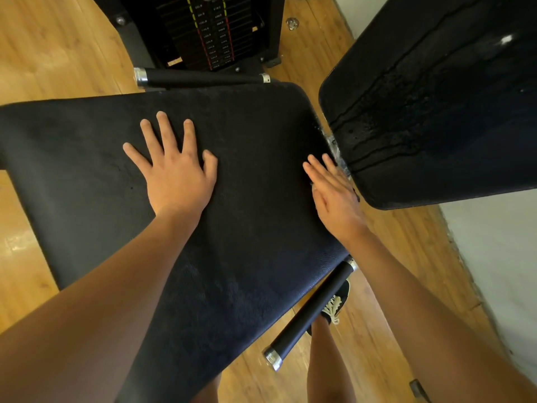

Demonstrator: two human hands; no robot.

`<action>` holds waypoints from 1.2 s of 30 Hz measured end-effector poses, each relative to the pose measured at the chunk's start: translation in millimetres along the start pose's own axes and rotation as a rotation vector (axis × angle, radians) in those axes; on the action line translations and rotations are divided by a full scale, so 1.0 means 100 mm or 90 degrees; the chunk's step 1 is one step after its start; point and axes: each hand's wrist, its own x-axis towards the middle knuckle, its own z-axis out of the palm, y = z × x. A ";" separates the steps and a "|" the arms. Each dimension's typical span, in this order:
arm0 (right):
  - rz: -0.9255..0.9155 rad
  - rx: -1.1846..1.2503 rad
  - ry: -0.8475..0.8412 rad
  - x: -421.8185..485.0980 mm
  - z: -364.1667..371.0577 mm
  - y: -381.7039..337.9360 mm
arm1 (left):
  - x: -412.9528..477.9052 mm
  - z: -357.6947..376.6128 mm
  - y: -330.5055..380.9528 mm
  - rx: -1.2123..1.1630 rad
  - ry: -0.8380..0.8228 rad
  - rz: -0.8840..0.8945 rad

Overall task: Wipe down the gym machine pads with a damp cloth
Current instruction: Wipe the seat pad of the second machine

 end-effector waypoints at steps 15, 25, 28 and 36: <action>0.157 -0.001 0.043 -0.67 0.09 -0.17 | 0.00 -0.04 -0.04 0.000 -0.014 0.031; 0.397 0.061 0.219 -0.76 0.30 -0.43 | -0.21 -0.03 -0.12 0.005 -0.065 0.227; 0.456 0.115 0.276 -0.74 0.30 -0.47 | -0.37 -0.01 -0.14 0.012 -0.084 0.324; 0.550 0.062 0.288 -0.77 0.39 -0.63 | -0.48 -0.02 -0.28 0.047 -0.124 0.438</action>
